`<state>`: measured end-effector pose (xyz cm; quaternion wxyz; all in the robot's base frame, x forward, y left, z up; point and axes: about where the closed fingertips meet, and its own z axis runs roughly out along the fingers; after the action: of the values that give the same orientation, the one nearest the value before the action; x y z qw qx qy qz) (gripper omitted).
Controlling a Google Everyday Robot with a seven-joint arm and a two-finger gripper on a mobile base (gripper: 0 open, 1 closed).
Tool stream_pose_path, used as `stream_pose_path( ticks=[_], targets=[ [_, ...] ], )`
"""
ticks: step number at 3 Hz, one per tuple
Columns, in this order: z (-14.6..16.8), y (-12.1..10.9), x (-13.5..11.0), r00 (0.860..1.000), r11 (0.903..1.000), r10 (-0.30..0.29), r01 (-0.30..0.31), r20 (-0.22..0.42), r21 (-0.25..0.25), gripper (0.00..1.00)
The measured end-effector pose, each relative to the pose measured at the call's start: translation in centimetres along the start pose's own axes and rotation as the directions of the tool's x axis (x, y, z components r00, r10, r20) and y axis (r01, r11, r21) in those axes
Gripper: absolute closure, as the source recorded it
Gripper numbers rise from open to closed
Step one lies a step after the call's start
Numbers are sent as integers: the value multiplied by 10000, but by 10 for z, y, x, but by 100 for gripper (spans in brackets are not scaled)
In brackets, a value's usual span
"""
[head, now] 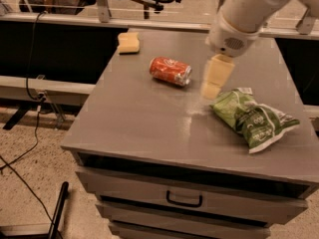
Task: Place coke can upright
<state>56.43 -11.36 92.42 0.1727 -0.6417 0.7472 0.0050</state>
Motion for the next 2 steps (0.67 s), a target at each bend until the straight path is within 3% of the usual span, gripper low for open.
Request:
stream_pose_path(
  ticks=[1,2],
  targets=[
    [27,-23,-34,9992,9996,-163,172,377,-232,0],
    [55,-44,-56,9999,9991,1,4,125,-425,0]
  ],
)
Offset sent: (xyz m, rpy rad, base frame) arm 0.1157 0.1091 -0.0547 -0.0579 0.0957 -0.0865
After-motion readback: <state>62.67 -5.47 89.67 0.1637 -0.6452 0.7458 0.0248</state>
